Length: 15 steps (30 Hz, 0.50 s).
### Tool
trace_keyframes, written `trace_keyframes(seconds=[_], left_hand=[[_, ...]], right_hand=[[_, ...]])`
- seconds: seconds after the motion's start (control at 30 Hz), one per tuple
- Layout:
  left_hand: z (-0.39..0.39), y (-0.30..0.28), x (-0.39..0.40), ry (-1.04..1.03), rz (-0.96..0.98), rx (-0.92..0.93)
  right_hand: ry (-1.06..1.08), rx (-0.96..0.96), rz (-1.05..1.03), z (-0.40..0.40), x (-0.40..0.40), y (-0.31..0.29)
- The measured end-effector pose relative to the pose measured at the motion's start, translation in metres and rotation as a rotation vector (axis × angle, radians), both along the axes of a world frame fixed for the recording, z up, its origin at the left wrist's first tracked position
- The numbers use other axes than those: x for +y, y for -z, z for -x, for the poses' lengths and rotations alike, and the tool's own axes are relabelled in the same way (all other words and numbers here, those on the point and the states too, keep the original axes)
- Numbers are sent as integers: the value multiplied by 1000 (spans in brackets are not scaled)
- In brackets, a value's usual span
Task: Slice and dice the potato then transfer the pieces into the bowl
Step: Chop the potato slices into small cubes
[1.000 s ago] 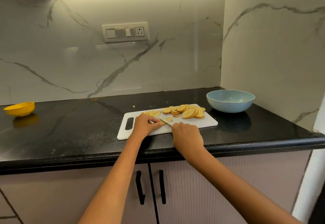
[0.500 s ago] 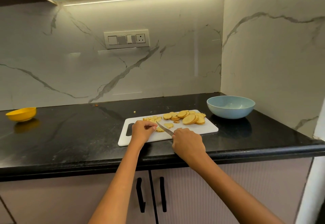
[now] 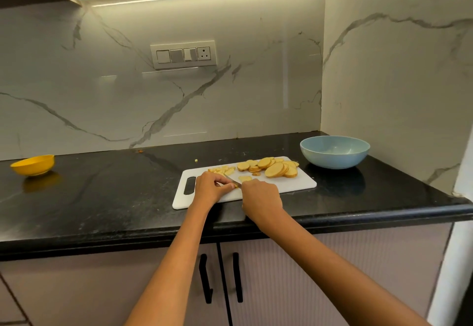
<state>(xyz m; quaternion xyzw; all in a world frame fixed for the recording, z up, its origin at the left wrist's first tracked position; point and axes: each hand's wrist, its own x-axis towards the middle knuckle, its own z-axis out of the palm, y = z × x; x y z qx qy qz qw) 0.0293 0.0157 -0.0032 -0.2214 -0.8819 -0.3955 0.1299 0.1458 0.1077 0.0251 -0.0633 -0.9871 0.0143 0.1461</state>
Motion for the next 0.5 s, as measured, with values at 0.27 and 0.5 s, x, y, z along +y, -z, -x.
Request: trace_keyframes(seconds=[0.27, 0.5], left_hand=[[-2, 3, 0, -3, -30, 41], [3, 5, -1, -50, -125, 25]], right_hand=[[-30, 2, -69, -15, 4, 6], [20, 16, 128, -5, 17, 10]])
